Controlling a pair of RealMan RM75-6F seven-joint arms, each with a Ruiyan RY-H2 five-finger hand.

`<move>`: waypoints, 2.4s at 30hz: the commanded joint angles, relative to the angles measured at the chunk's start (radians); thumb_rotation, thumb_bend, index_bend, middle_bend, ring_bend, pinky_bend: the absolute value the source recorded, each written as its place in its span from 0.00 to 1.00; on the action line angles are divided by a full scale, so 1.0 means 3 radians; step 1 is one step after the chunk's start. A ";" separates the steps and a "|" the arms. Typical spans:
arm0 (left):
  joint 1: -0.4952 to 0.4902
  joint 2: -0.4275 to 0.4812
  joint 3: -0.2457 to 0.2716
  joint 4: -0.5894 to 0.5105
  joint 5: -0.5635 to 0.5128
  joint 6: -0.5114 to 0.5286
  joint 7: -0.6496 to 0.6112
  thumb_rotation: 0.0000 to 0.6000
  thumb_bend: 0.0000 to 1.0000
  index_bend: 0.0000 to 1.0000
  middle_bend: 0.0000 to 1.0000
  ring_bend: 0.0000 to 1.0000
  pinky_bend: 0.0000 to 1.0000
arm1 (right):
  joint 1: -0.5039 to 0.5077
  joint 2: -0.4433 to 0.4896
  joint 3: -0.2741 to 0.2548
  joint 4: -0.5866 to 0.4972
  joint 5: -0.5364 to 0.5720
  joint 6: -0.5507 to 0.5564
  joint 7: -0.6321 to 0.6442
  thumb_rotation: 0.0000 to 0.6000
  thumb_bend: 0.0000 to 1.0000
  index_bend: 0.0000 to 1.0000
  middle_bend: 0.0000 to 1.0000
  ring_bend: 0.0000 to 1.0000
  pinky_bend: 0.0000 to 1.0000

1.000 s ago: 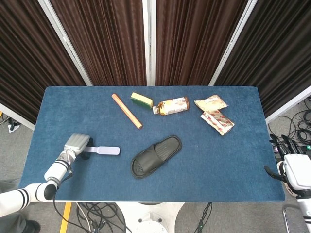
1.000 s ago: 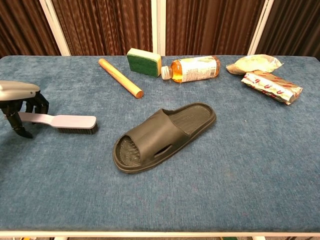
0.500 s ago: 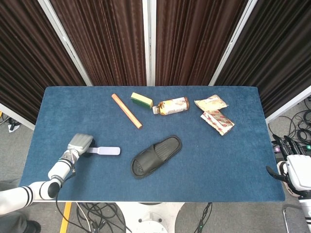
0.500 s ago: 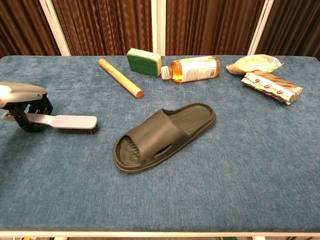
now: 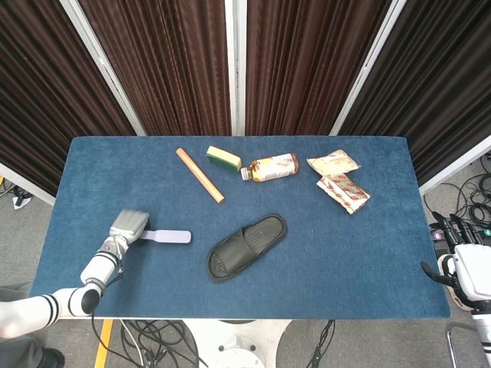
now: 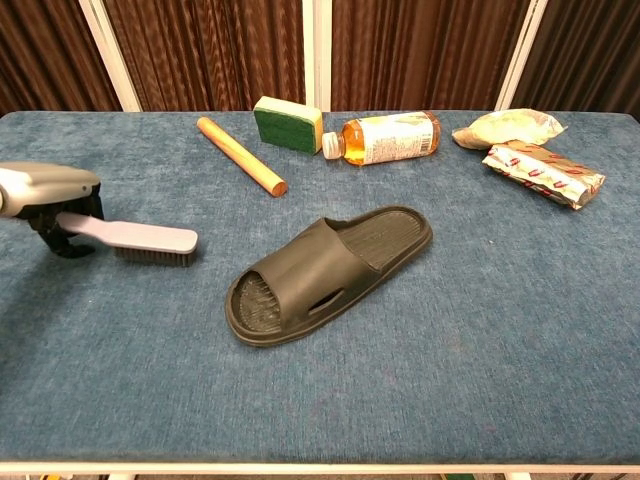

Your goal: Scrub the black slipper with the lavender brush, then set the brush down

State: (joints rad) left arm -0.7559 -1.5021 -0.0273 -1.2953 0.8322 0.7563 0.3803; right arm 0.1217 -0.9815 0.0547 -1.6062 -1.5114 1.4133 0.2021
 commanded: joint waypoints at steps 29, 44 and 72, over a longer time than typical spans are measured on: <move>0.0521 -0.0349 0.0138 0.0661 0.2777 0.1851 -0.2507 1.00 0.79 1.00 1.00 1.00 1.00 | 0.1849 -0.0548 0.0316 -0.0159 -0.0070 -0.2353 -0.0480 1.00 0.06 0.06 0.19 0.04 0.10; 0.0242 -0.0663 0.0049 0.0716 0.2740 0.1381 -0.1820 1.00 0.78 1.00 1.00 1.00 1.00 | 0.2852 -0.1585 0.0310 0.0742 0.1037 -0.3246 -0.1710 1.00 0.02 0.00 0.08 0.00 0.00; 0.0017 -0.1310 -0.0532 0.0678 0.1165 0.0497 -0.0147 1.00 0.78 1.00 1.00 1.00 1.00 | 0.3292 -0.1939 -0.0212 0.0997 0.2002 -0.3005 -0.2279 1.00 0.14 0.18 0.23 0.03 0.06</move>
State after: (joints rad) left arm -0.7405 -1.8727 -0.1670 -1.1183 1.2089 0.9078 0.3099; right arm 1.1084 -1.5625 -0.0078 -1.3066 -0.9105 0.5110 -0.4811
